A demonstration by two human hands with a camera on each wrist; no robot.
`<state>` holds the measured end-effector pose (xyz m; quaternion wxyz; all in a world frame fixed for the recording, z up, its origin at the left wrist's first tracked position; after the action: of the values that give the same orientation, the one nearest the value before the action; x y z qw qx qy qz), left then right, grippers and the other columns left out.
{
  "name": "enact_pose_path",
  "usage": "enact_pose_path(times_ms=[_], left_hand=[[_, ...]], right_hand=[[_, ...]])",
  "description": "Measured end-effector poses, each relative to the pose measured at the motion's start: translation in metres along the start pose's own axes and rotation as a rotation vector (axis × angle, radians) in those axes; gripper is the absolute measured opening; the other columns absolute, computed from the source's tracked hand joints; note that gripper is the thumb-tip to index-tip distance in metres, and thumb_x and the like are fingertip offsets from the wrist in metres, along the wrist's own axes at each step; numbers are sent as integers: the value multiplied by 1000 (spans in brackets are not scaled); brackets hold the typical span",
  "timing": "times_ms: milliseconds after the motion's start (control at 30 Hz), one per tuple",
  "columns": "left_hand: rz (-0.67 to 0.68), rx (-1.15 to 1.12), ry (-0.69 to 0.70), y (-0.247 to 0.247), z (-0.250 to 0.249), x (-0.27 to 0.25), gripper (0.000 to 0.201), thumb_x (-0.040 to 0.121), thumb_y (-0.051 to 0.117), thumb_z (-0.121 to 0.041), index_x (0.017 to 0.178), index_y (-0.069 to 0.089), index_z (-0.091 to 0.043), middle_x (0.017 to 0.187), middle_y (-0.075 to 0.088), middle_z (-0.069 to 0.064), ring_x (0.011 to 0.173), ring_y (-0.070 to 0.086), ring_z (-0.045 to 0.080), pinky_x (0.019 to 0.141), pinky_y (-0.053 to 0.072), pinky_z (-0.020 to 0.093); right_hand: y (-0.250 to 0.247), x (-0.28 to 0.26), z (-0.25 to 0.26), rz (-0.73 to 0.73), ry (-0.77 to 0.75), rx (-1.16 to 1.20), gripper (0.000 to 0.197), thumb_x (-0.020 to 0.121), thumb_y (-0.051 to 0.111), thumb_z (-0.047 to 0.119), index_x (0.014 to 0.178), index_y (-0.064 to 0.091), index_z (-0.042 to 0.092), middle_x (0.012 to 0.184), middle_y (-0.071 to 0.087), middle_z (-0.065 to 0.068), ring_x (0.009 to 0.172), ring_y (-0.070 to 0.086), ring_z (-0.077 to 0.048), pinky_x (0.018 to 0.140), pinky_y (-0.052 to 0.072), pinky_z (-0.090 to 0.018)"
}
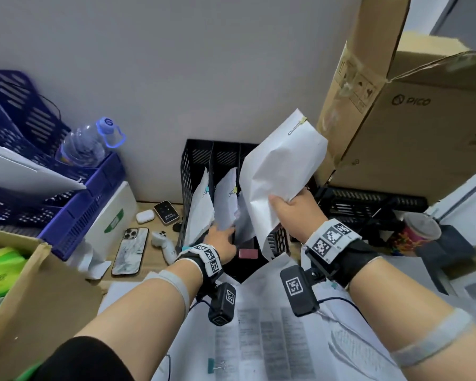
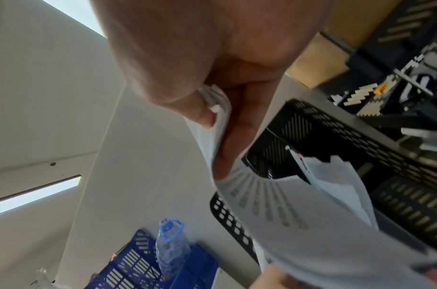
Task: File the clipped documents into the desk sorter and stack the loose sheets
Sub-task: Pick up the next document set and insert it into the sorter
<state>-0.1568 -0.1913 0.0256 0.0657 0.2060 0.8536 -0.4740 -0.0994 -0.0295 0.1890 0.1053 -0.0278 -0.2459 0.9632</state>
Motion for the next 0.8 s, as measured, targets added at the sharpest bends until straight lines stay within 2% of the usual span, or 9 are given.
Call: enact_pose_path(times_ms=[100,167,267,333,500,567,633,733,800], left_hand=[[-17,4,-41,-7,4,7,80,88,54,-12,157,16,-23,164,5,15,147,24,38,117,31,40],[-88,-73,-65,-17,9,11,87,86,53,-11,158,5,-18,165,9,14,148,23,35,118,29,40],[-205,-206,-30,-32,16,11,76,86,48,-8,155,20,-21,162,22,4,143,34,31,119,30,40],[-262,-266,-18,-42,17,7,64,88,43,-8,150,32,-19,152,37,9,133,44,35,115,37,44],[-258,-257,16,-50,18,2,63,90,43,-5,151,32,-15,151,38,10,138,40,28,114,31,32],[-278,-270,57,-51,17,0,59,87,45,-7,145,40,-17,144,44,9,133,45,30,114,37,37],[-287,-287,70,-50,18,0,57,87,47,-8,143,43,-17,140,47,8,126,51,29,109,43,40],[-286,-268,51,-49,22,-1,62,91,47,-10,151,35,-18,149,42,6,132,47,24,112,40,37],[-291,-286,50,-47,23,-4,63,92,47,-9,152,33,-19,152,40,3,135,46,22,114,39,34]], right_hand=[[16,10,-10,125,26,-17,33,92,57,14,124,62,8,119,68,-6,110,62,-21,91,45,-25],[28,17,-14,195,27,-39,37,92,58,15,128,59,8,121,67,-5,112,62,-21,91,45,-25],[47,32,-17,248,22,-78,38,91,58,15,129,58,9,127,63,-7,115,60,-23,95,47,-28],[56,45,-19,194,28,-98,36,91,56,17,125,59,7,125,63,-10,112,61,-28,94,48,-30],[79,64,-24,113,79,-196,33,92,54,25,109,63,-2,88,65,-11,96,65,-37,88,54,-45],[88,71,-34,131,137,-218,43,90,51,31,93,65,-9,77,69,-17,79,68,-39,78,58,-48],[96,80,-45,143,191,-144,43,91,44,30,87,64,-8,71,72,-21,63,70,-35,71,61,-46],[102,83,-50,133,220,-43,37,99,38,24,96,60,-6,70,74,-18,44,67,-13,60,59,-29],[110,77,-55,189,226,-58,32,96,39,20,90,60,-4,74,73,-18,49,70,-16,62,62,-37]])
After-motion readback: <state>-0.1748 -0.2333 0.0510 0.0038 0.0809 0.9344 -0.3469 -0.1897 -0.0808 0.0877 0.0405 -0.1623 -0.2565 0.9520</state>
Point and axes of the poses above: each hand's wrist, its own x-axis towards the middle knuckle, its own y-axis out of the palm, z = x × y, the point moved 6 cm from there along x, towards the middle knuckle
